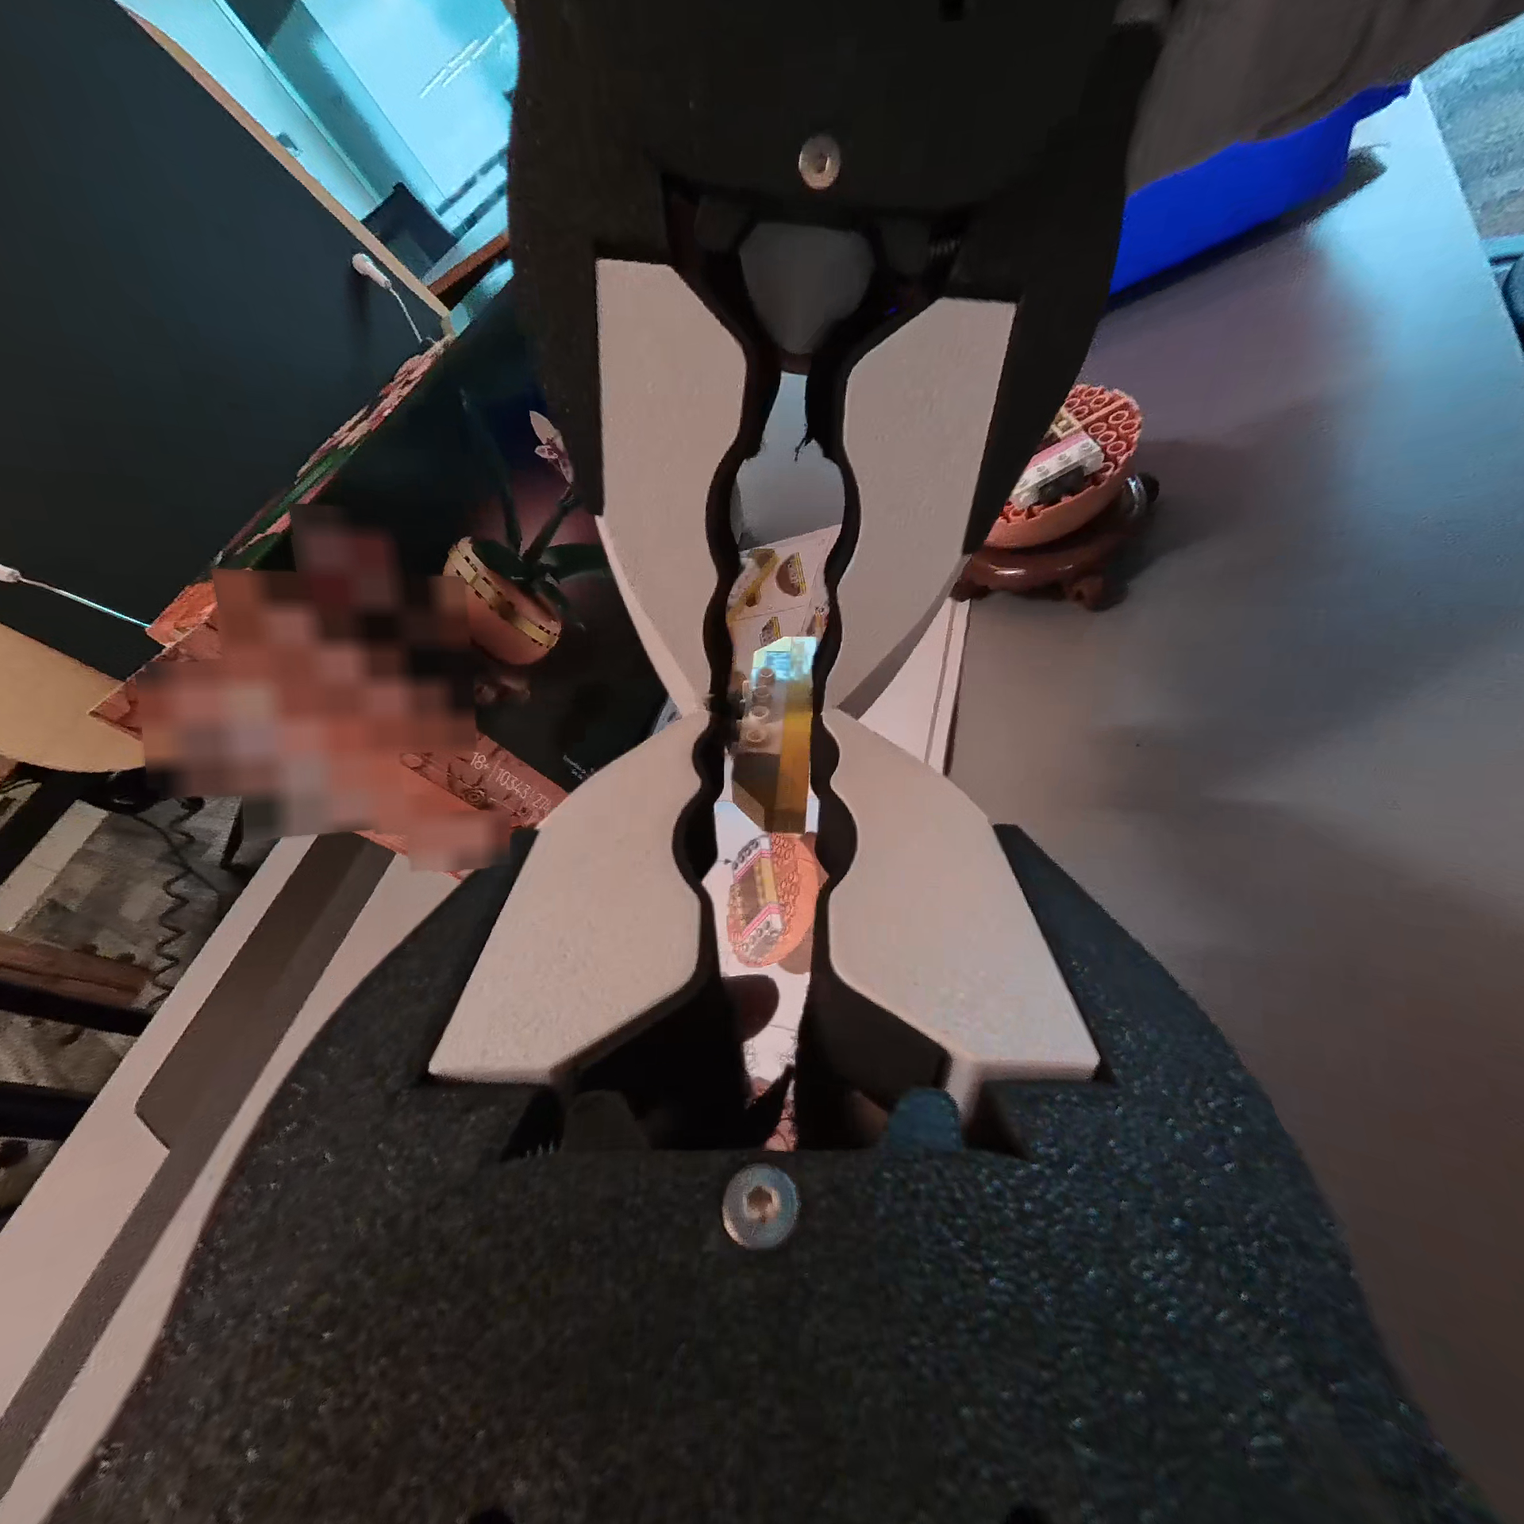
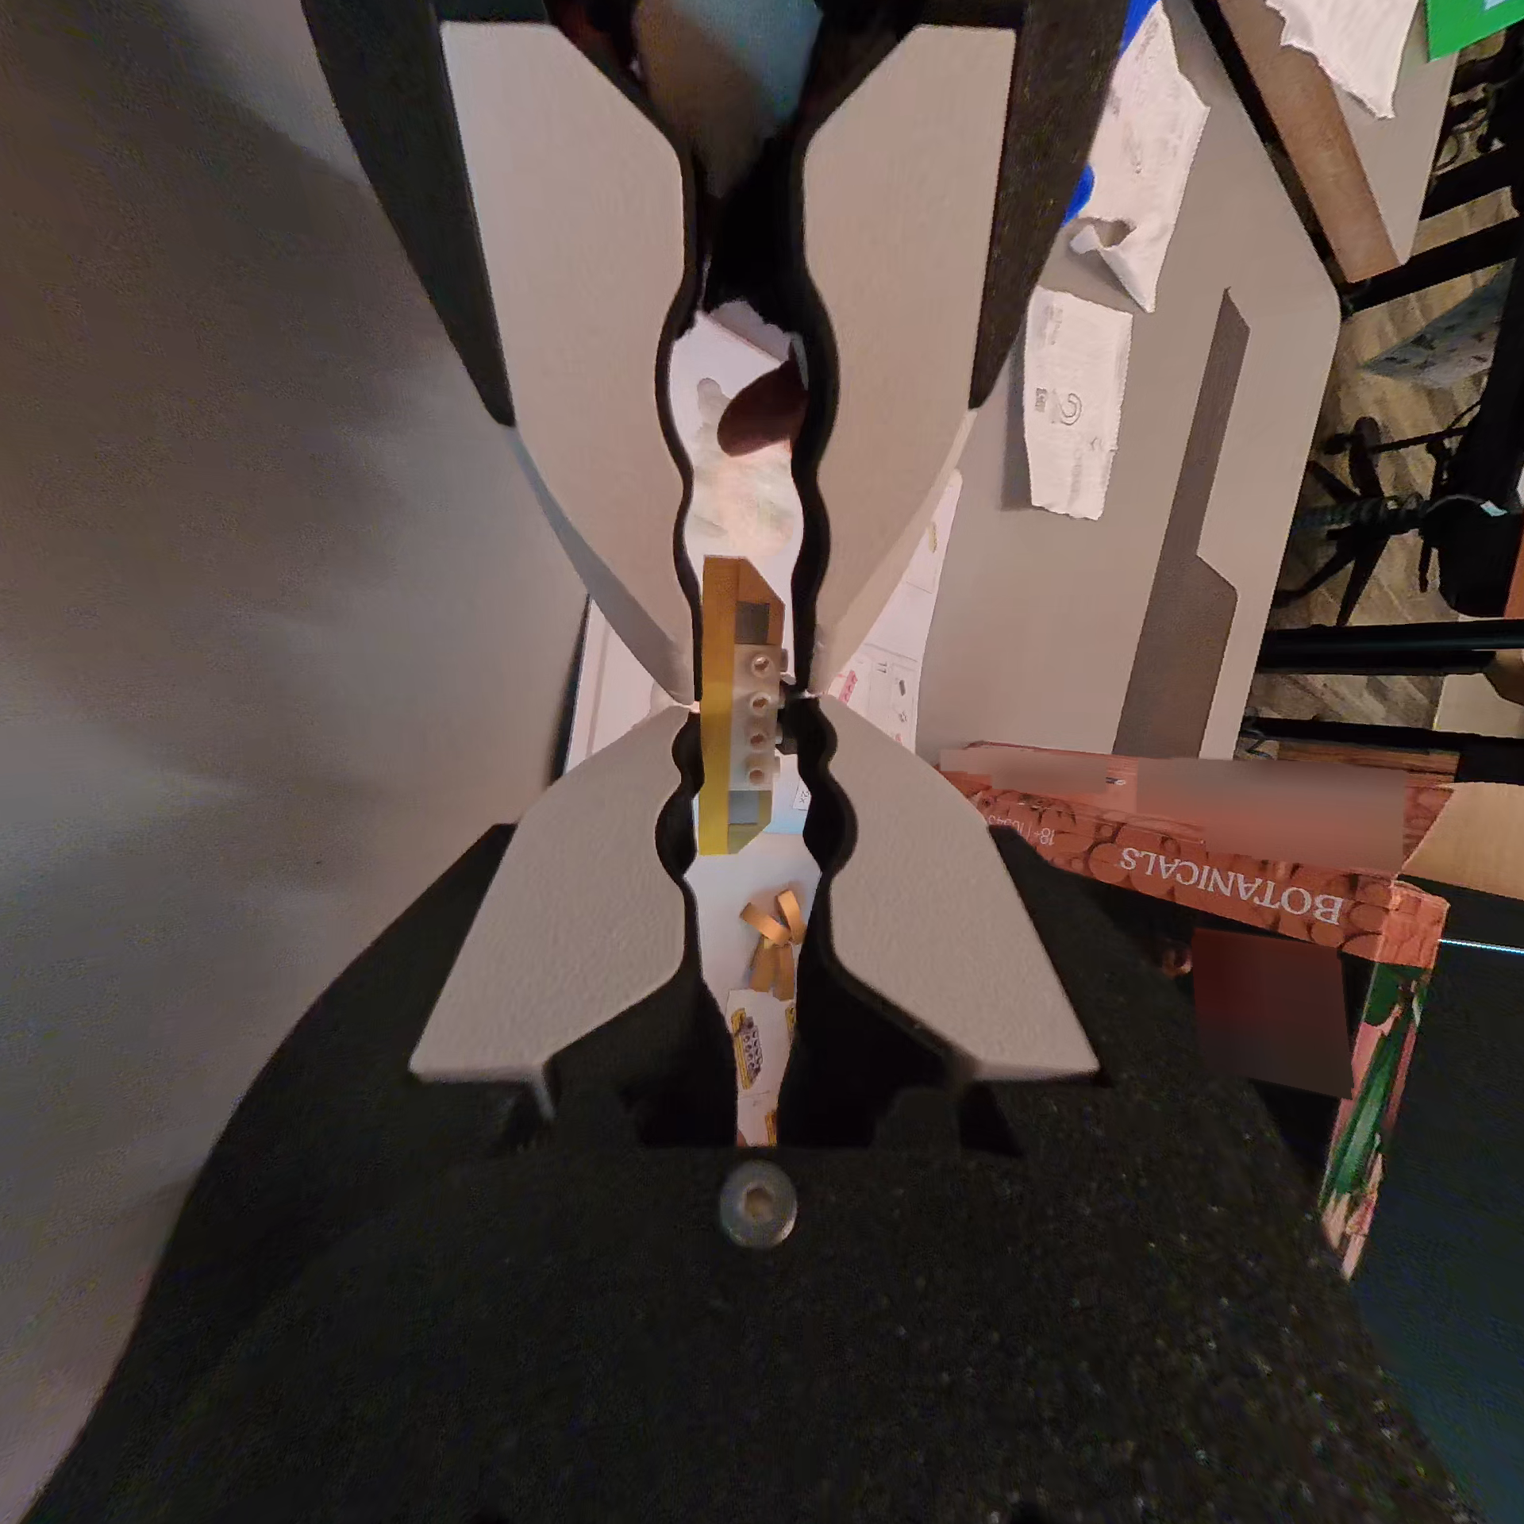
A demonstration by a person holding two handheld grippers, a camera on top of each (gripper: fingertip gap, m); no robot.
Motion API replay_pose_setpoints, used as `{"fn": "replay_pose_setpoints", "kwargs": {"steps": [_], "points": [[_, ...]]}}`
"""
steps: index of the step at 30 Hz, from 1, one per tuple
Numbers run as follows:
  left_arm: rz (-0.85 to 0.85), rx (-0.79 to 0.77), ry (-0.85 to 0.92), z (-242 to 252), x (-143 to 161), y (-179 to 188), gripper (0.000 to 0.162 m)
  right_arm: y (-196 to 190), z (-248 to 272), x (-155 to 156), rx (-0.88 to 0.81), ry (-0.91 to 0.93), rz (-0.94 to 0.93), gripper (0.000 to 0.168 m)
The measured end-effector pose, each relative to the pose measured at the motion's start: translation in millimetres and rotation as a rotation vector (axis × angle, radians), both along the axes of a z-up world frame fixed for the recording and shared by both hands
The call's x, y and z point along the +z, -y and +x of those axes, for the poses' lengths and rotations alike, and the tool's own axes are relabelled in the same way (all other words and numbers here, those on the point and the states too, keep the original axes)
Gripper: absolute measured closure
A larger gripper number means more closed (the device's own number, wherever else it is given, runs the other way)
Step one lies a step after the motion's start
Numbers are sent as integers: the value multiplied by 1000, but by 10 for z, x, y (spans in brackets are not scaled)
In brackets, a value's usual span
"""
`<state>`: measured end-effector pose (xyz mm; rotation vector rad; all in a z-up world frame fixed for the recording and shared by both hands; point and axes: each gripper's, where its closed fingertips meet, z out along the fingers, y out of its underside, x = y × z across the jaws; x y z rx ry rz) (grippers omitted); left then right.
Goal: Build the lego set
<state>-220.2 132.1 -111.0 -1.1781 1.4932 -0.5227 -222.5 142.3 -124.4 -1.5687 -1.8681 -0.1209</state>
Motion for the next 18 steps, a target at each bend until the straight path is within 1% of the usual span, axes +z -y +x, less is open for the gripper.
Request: {"fn": "replay_pose_setpoints", "kwargs": {"steps": [5, 11, 14, 17, 18], "points": [[1, -25, 14, -16, 9, 23, 146, 10, -10, 7, 10, -1, 3, 145], [-29, -17, 47, -15, 10, 4, 146, -9, -10, 19, 7, -3, 22, 145], [-14, 9, 50, -8, 19, -15, 145, -37, 7, 28, 7, 31, 58, 146], [13, 41, 25, -11, -13, -55, 137, -39, 2, 30, 13, 46, 76, 146], [7, 33, 20, -13, -26, -47, 142, -30, 0, 28, 15, 44, 72, 146]]}}
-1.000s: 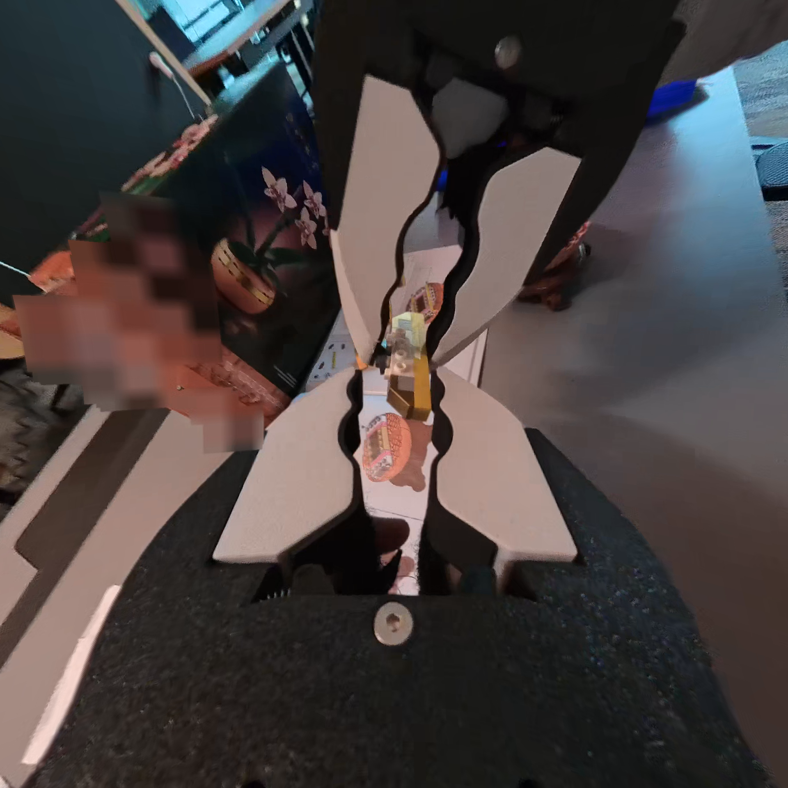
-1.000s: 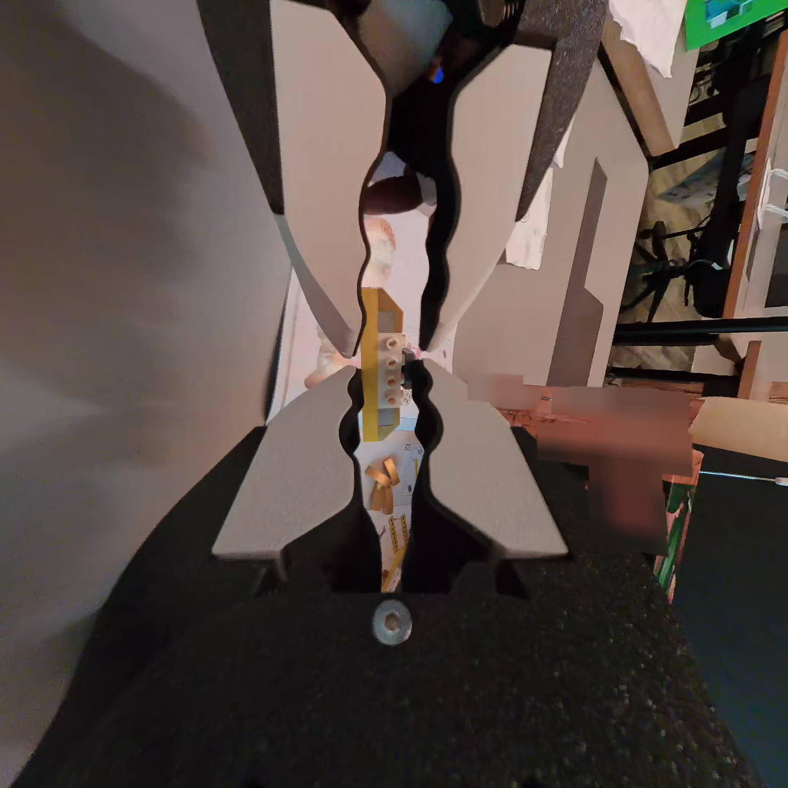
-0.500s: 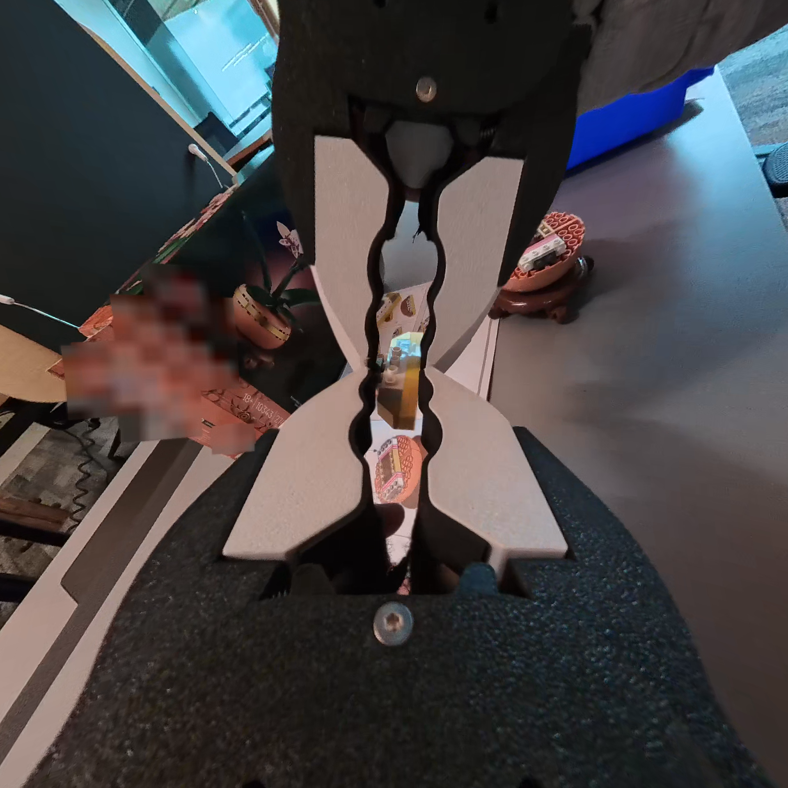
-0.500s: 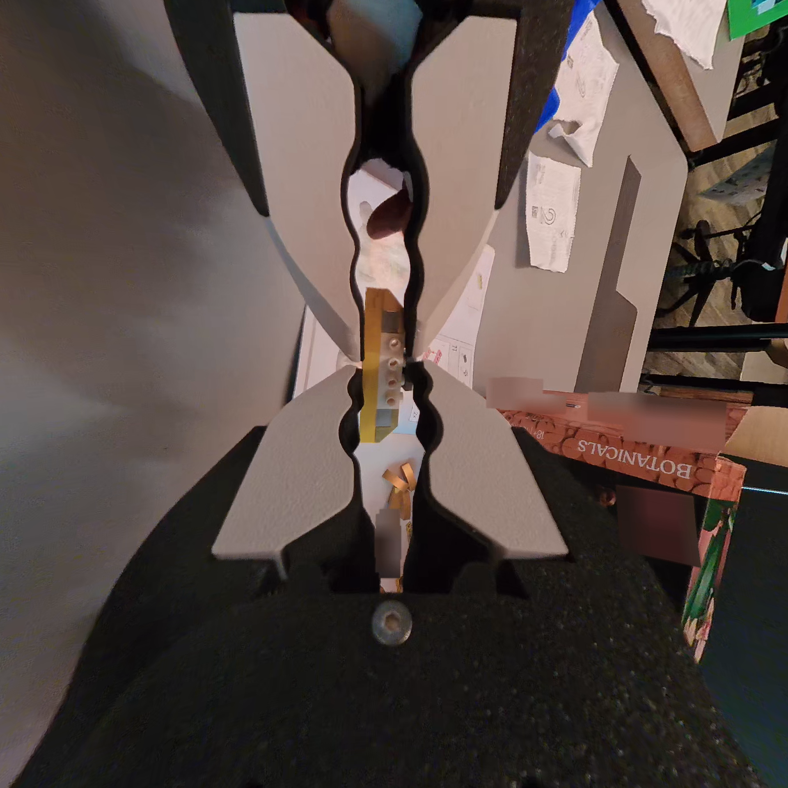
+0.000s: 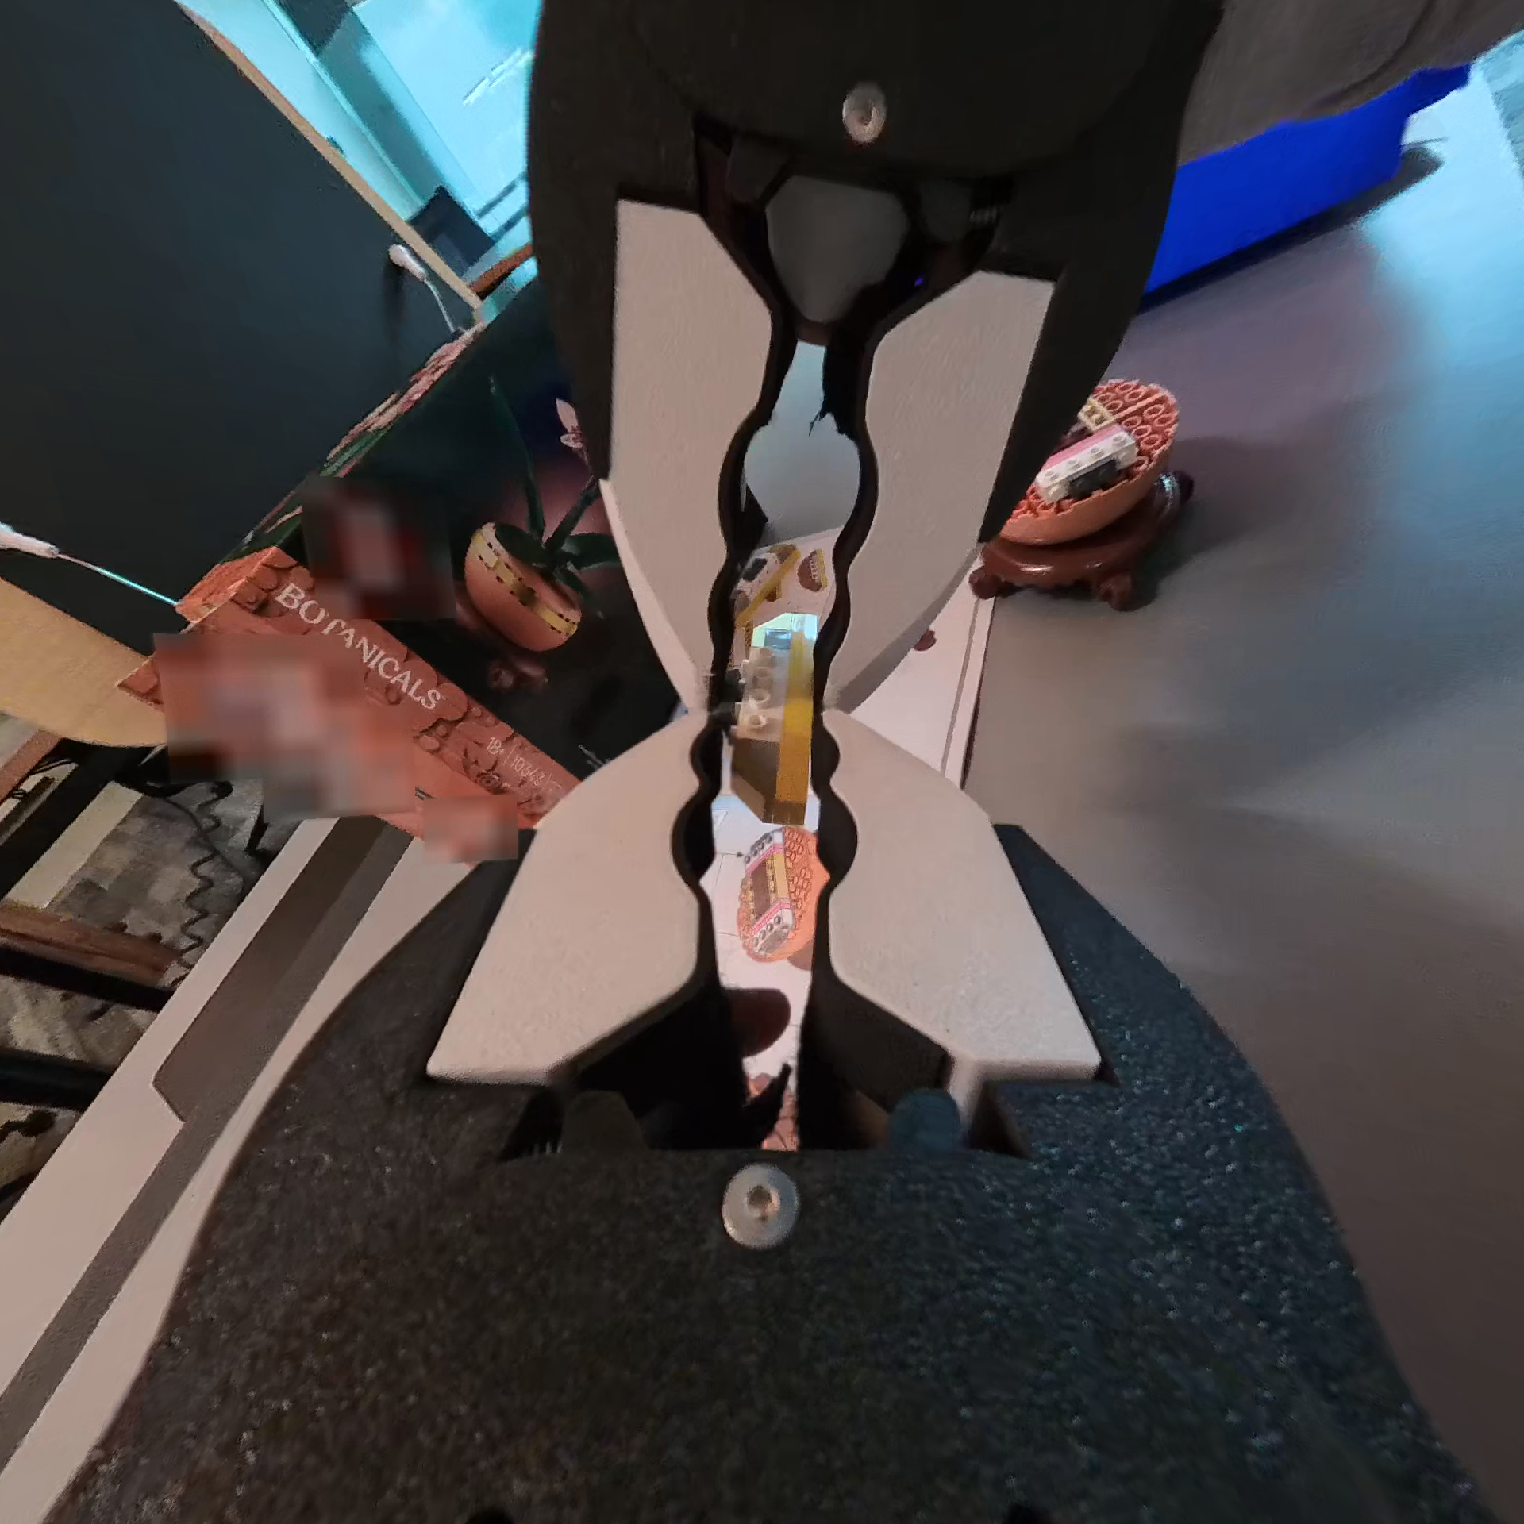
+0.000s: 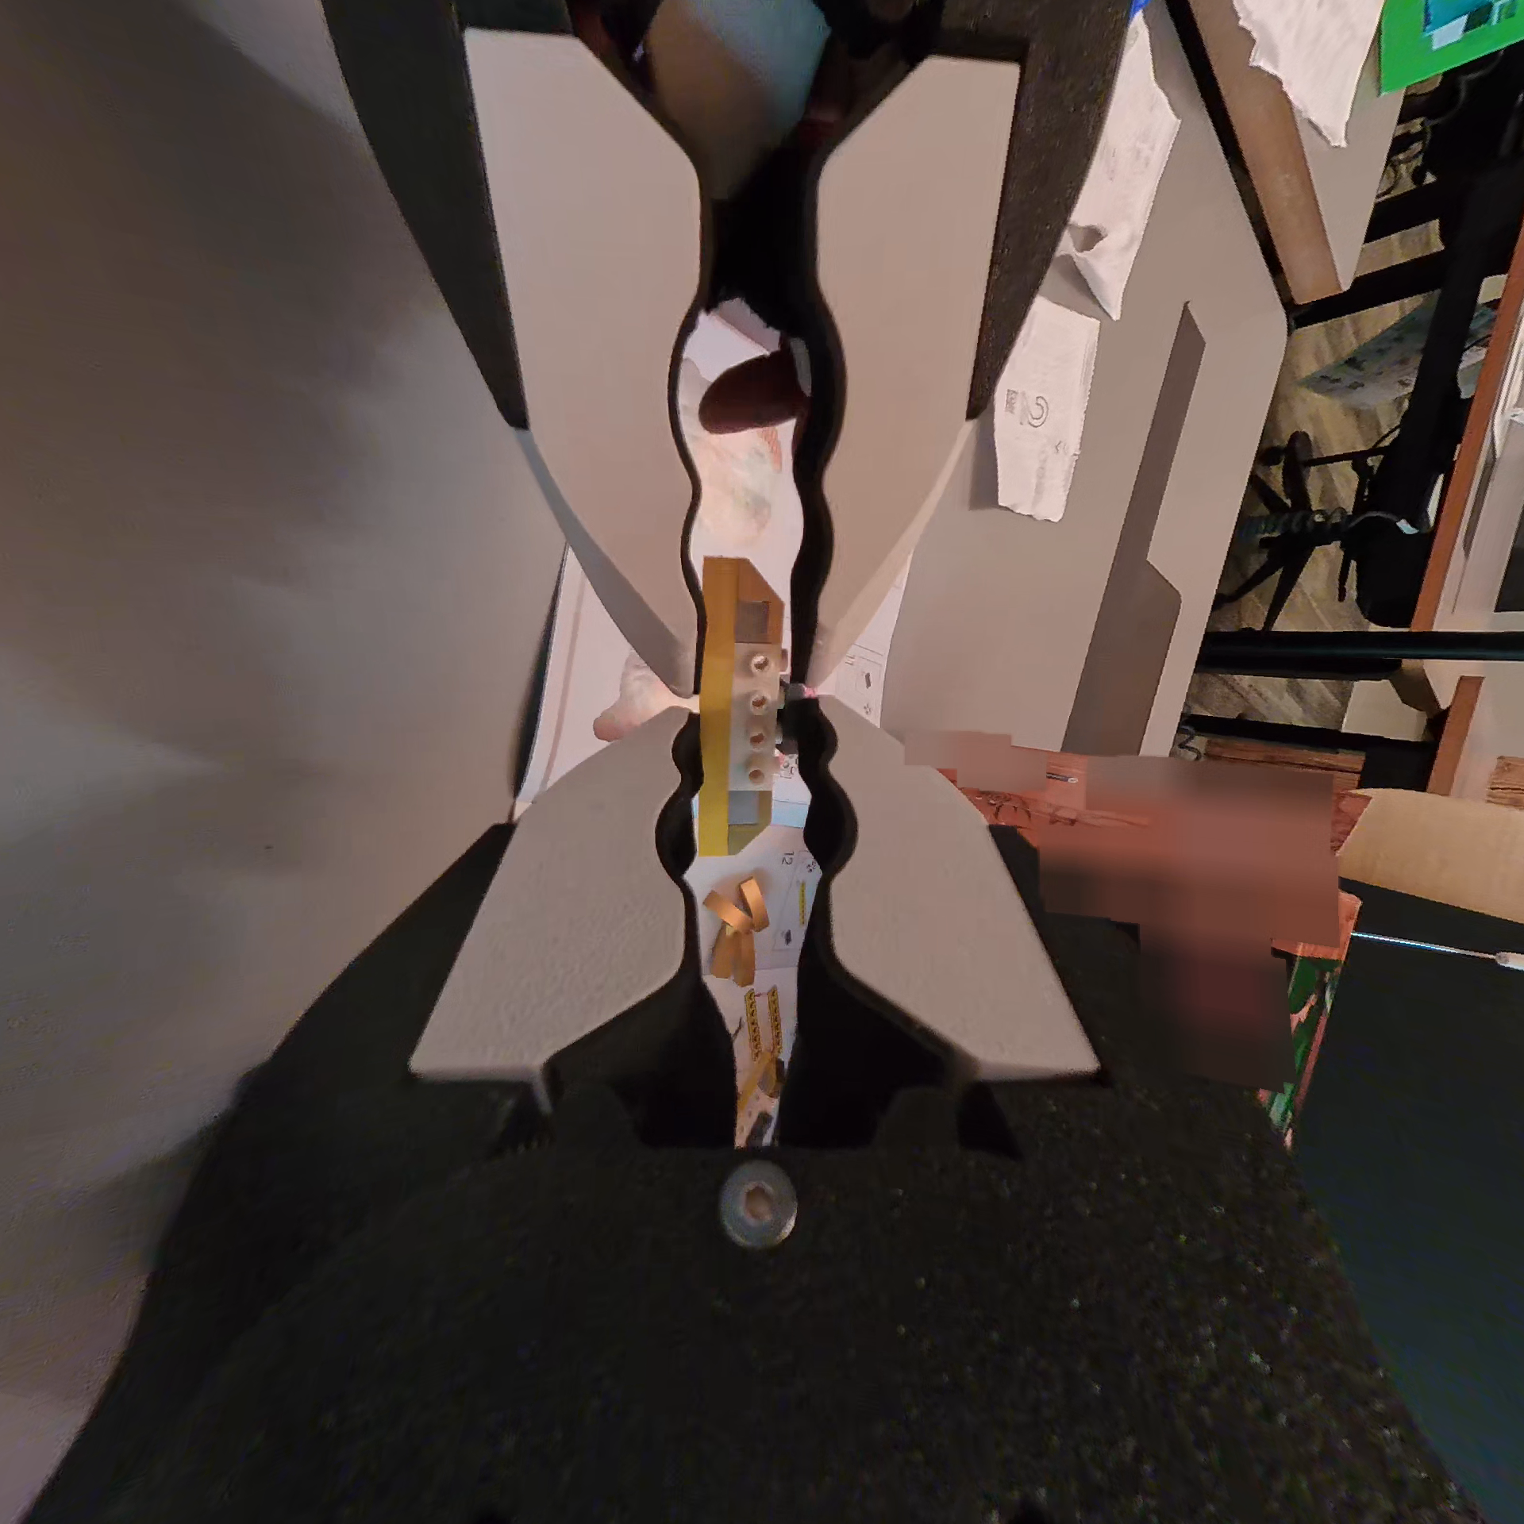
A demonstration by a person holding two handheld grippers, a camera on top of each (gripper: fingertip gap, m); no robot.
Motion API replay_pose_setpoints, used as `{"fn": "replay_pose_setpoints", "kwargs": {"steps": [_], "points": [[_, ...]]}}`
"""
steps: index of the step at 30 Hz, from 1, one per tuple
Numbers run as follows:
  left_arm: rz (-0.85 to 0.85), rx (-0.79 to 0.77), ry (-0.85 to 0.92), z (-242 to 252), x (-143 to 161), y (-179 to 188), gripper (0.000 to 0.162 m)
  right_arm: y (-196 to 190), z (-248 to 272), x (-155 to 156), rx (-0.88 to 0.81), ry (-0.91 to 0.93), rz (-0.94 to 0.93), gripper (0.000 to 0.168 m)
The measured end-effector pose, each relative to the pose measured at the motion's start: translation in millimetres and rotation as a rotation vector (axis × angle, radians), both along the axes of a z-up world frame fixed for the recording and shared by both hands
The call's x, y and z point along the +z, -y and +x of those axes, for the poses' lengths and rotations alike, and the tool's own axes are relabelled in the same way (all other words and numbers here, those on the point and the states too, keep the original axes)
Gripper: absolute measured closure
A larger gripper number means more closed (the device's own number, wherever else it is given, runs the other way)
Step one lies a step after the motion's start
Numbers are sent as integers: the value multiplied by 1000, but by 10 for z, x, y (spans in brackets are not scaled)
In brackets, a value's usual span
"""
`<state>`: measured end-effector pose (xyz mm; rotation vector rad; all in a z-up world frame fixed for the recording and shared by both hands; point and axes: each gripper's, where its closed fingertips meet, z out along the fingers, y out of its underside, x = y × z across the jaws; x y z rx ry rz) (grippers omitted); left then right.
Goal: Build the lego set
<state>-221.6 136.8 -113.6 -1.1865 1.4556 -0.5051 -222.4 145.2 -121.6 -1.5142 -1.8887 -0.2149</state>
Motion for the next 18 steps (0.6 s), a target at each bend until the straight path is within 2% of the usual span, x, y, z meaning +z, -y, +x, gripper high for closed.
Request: {"fn": "replay_pose_setpoints", "kwargs": {"steps": [11, 18], "points": [[81, -18, -14, -18, 13, 28, 144, 10, -32, -3, 31, 12, 46, 146], [-13, -9, 42, -54, -39, 11, 145, 3, -67, -40, 20, -6, 24, 146]]}}
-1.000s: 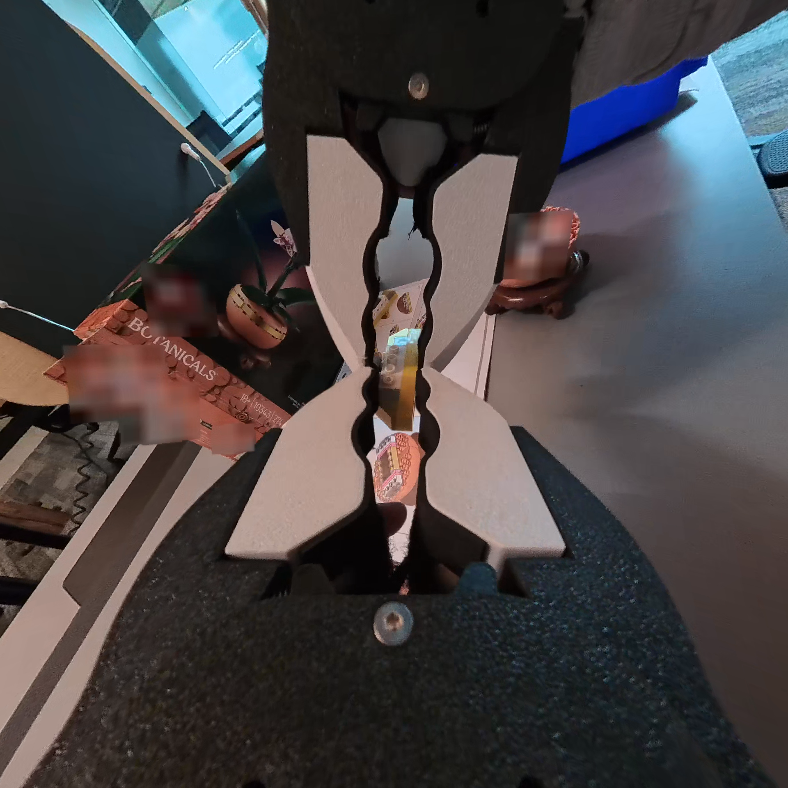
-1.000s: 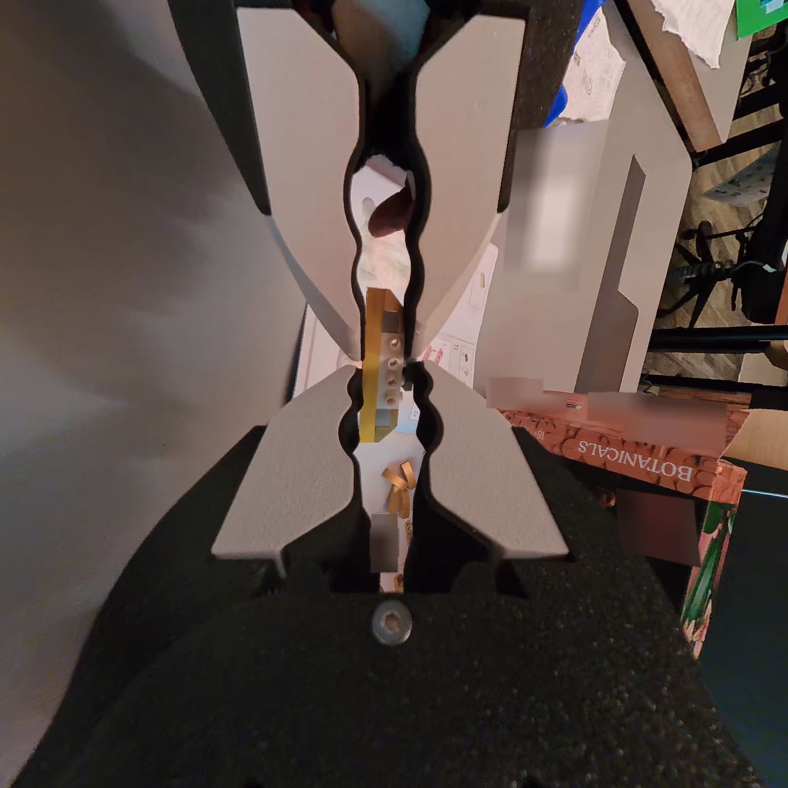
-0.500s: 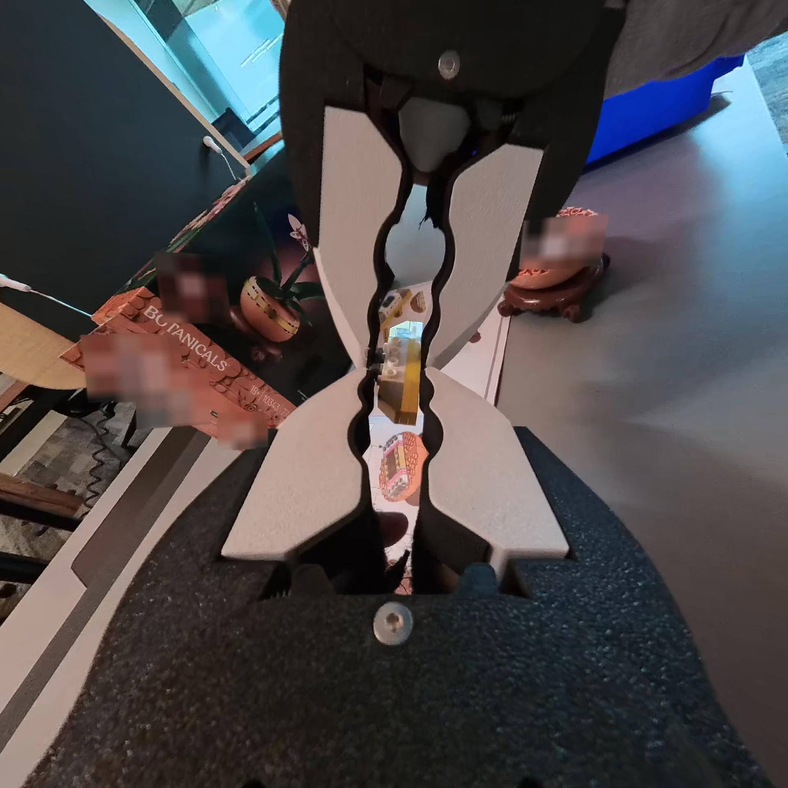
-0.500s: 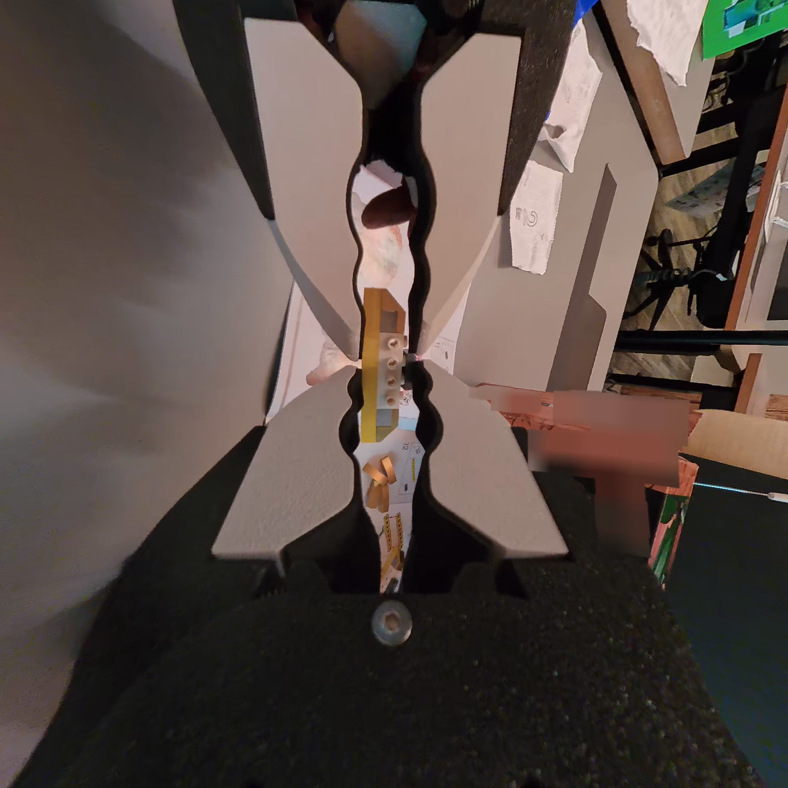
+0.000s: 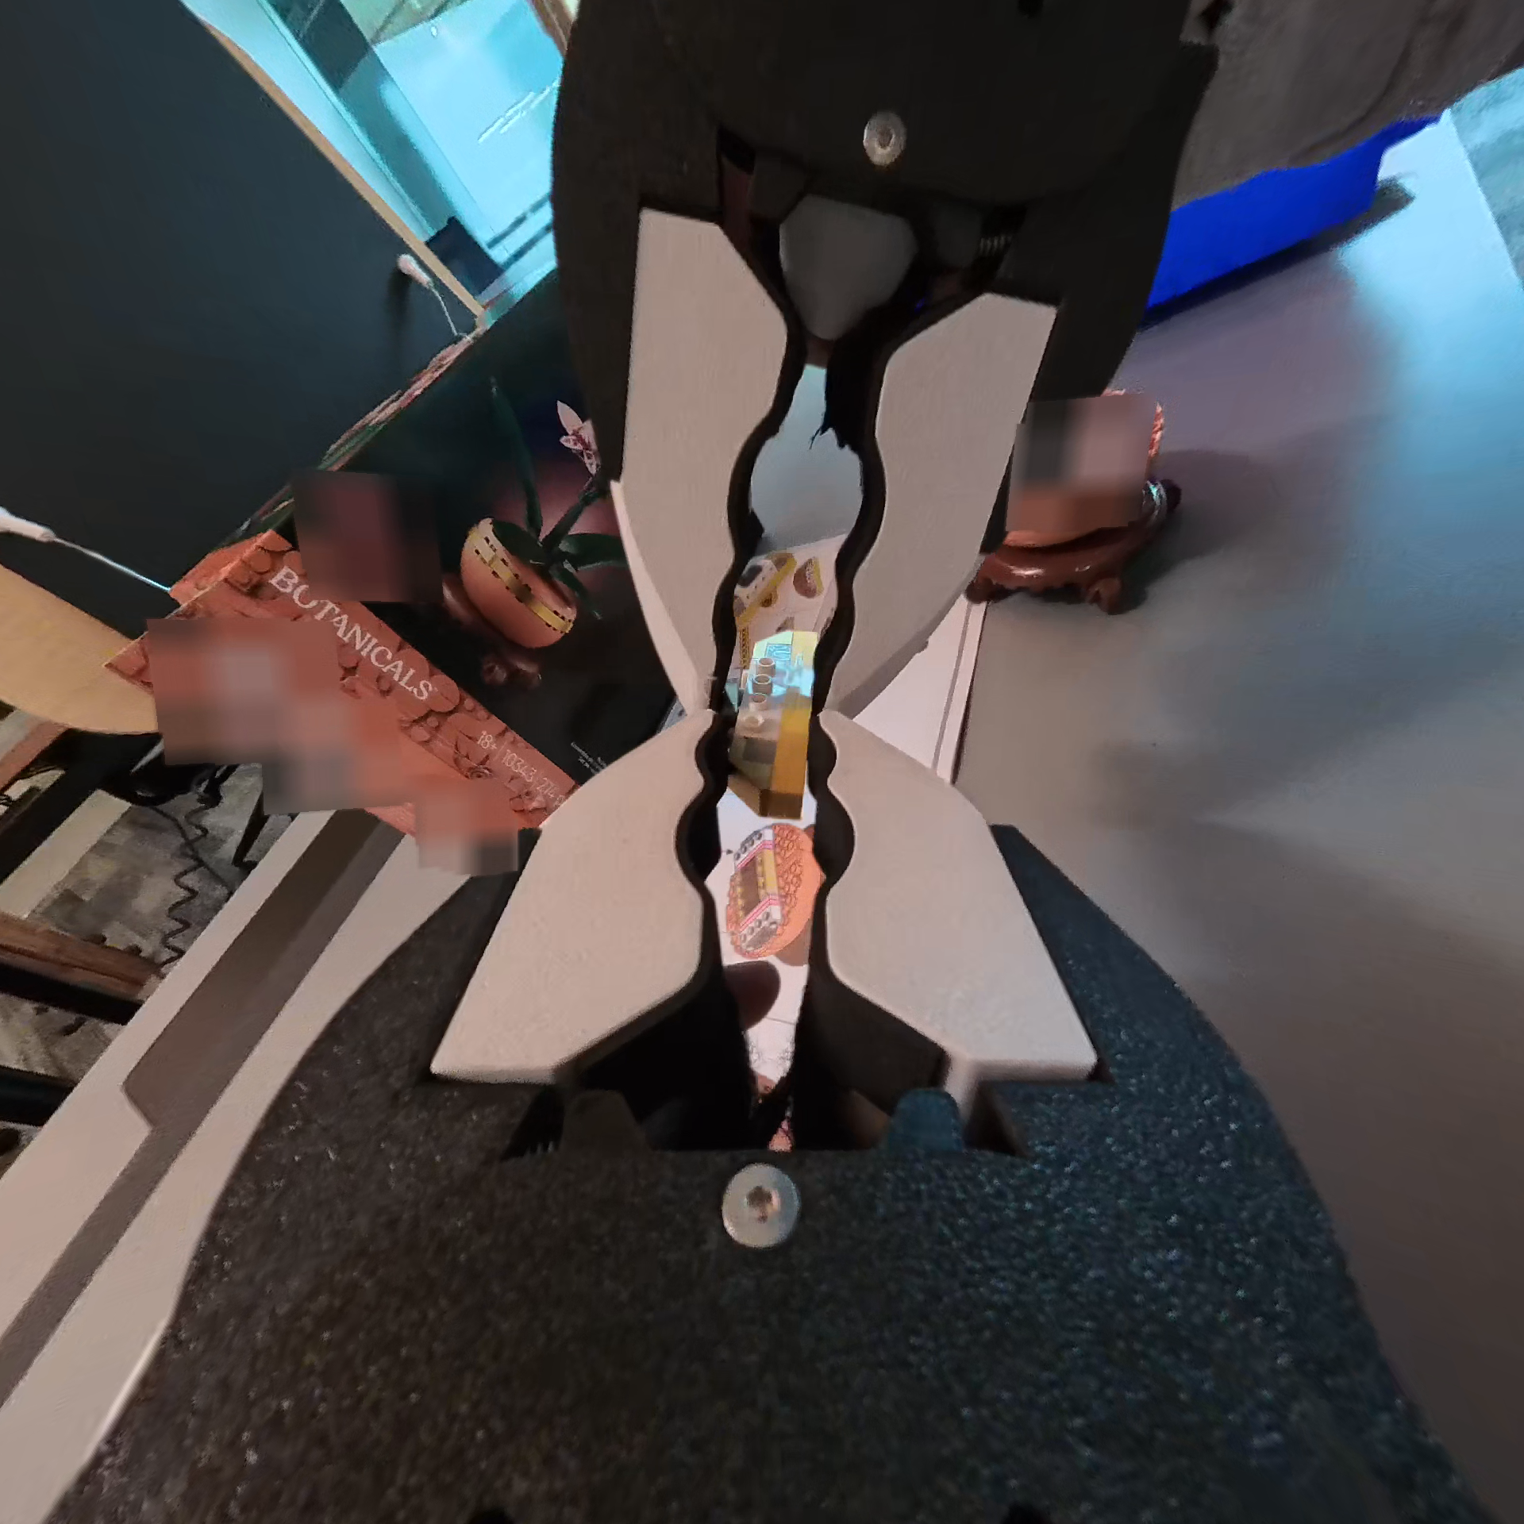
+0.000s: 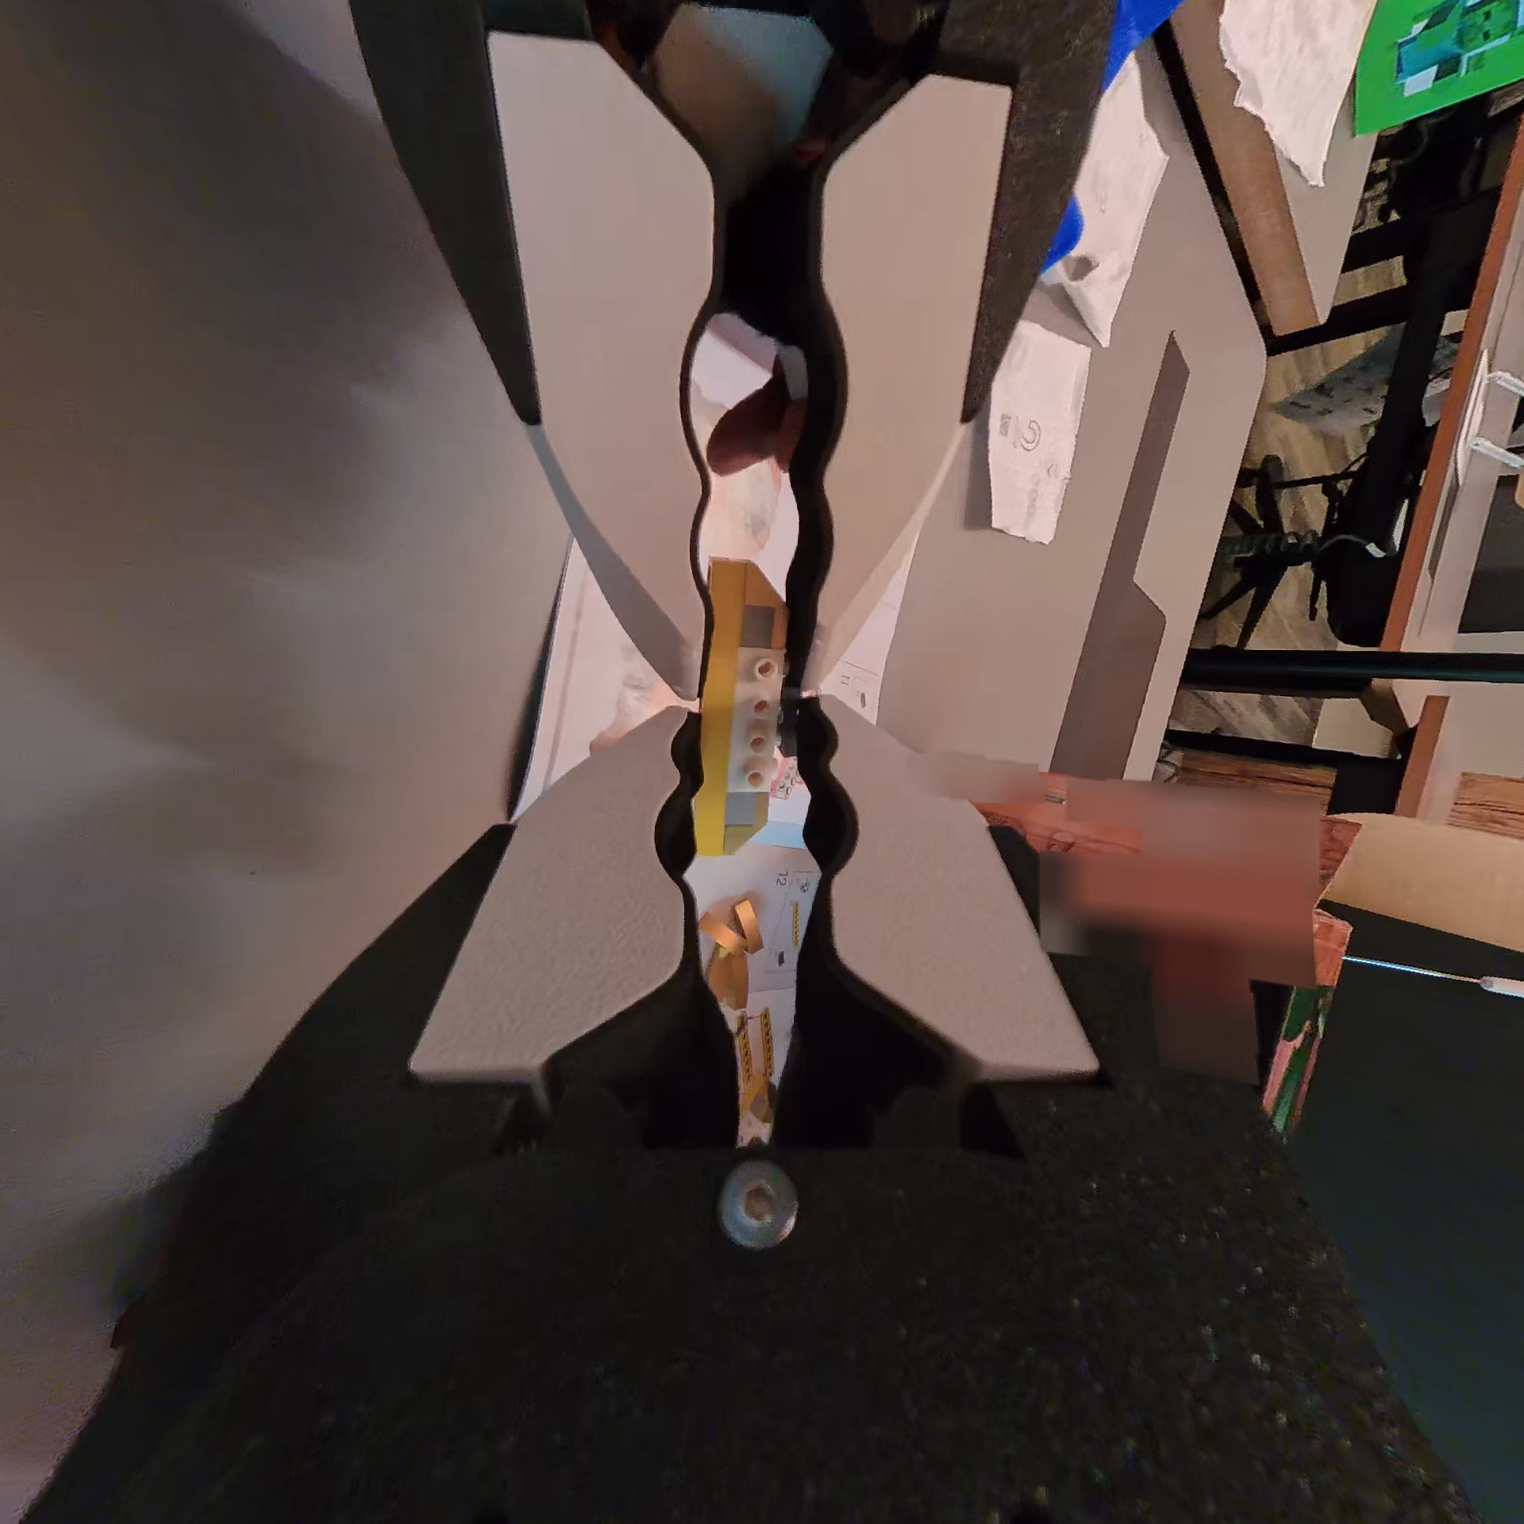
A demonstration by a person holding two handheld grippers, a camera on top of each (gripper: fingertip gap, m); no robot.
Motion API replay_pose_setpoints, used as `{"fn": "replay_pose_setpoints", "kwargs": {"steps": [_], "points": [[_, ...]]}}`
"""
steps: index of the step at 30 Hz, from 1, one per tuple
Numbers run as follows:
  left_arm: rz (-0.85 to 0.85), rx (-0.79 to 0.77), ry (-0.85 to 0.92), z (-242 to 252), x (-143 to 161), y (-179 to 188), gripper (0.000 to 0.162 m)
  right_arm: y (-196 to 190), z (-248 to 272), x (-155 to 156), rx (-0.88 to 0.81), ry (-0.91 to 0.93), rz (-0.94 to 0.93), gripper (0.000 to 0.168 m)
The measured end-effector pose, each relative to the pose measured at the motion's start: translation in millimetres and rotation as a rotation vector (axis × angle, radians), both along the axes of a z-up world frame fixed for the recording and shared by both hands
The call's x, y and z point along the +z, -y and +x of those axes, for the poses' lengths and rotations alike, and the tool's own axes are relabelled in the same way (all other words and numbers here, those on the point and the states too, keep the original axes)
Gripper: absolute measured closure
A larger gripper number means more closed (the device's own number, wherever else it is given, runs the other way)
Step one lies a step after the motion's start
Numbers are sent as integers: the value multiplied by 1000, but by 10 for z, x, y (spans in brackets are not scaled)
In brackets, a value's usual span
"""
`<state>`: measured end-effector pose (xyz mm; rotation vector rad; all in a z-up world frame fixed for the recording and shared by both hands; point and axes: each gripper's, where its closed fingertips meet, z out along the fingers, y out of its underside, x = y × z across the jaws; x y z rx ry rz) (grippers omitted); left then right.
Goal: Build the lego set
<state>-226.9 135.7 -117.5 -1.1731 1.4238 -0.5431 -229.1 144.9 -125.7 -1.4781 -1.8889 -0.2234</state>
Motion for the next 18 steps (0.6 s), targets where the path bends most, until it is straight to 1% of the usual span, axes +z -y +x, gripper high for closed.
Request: {"fn": "replay_pose_setpoints", "kwargs": {"steps": [2, 7, 8, 9, 11, 14, 16, 18], "points": [[-11, -8, 19, -19, 16, 6, 145, 11, -15, 9, 1, -14, -23, 145], [-6, -4, 55, -73, 74, -23, 144, -16, -57, 101, 31, -65, 55, 145], [-9, -5, 68, -86, 94, -25, 144, -25, -54, 130, 23, -89, 56, 143], [-14, -7, 87, -102, 121, -24, 144, -37, -37, 161, 12, -116, 50, 138], [-33, -26, 136, -140, 189, -4, 145, 13, -37, 246, 35, -222, -23, 133], [-97, -100, 288, -204, 382, 84, 145, 154, -95, 491, 128, -490, -157, 123], [-140, -157, 381, -241, 507, 154, 144, 232, -129, 617, 198, -619, -186, 125], [-160, -200, 430, -254, 580, 216, 144, 282, -156, 667, 254, -665, -146, 129]]}}
